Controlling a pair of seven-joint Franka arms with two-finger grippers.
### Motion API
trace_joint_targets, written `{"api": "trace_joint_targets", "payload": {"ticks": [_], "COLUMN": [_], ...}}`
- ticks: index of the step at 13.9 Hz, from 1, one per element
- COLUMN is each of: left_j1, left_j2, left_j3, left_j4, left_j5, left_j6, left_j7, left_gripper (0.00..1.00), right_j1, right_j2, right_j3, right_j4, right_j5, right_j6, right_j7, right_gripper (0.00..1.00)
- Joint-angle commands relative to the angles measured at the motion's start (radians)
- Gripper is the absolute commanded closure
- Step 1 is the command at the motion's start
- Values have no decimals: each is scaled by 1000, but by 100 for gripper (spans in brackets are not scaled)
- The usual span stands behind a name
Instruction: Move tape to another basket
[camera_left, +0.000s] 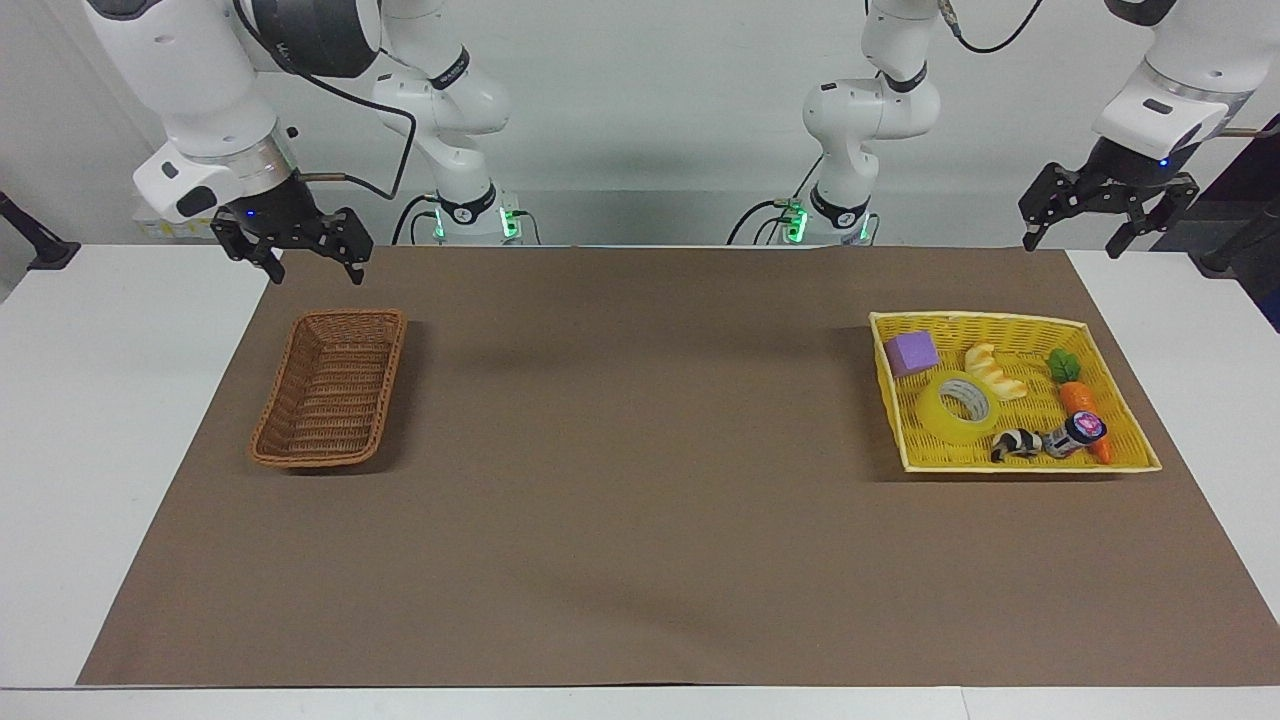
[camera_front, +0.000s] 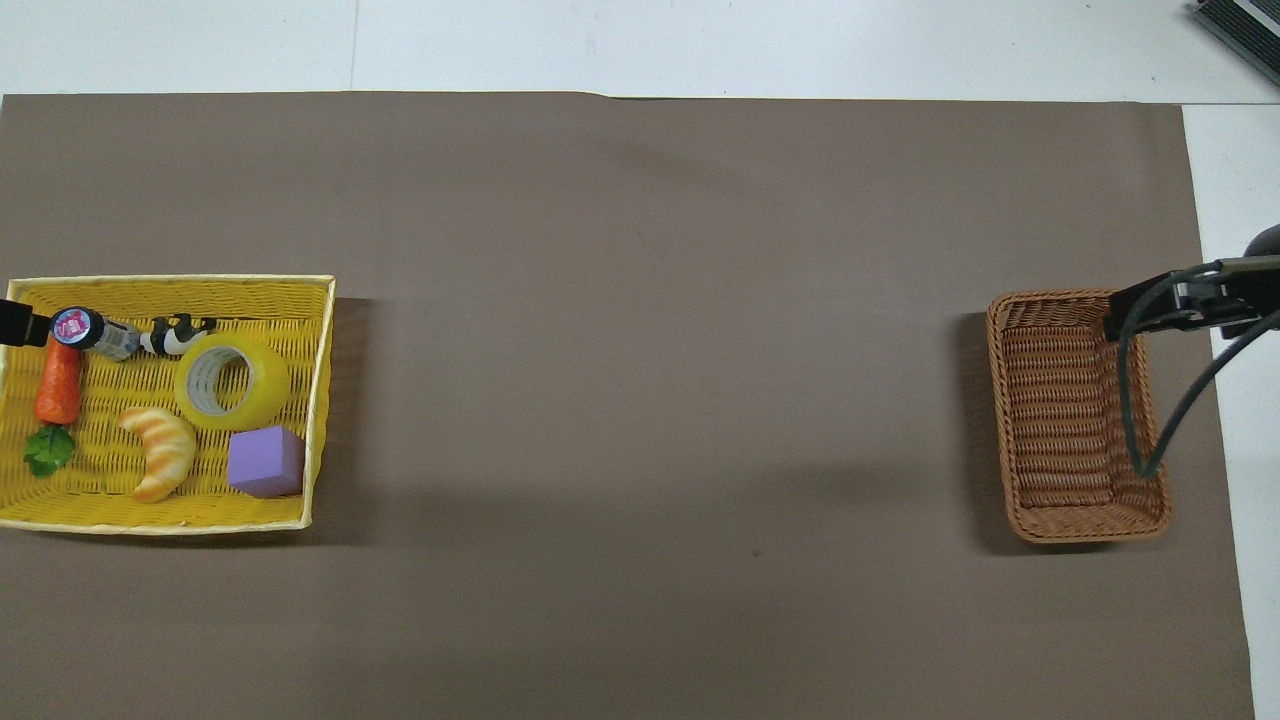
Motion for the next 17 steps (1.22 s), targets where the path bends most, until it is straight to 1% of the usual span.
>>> {"api": "trace_joint_targets", "payload": {"ticks": [1,14,17], "left_j1": [-19,-22,-16], "left_j2": [-32,-33,-53], "left_j3": [13,-4,-4], "left_j4": [-41,-41,-82], "left_j5": [15,7,6], "left_j6": [14,8,46], "left_j7": [-4,-10,5], "left_gripper": [0,0,0], "right_j1": [-12,-12,-12], "right_j2": [-12,-12,-12], "right_j3": [8,8,8], "right_j4": [-10,-10,-10], "right_j5": [4,4,4], "right_j6": [2,2,2], "right_j7": [-25,-25,-25], "right_gripper": [0,0,0]}}
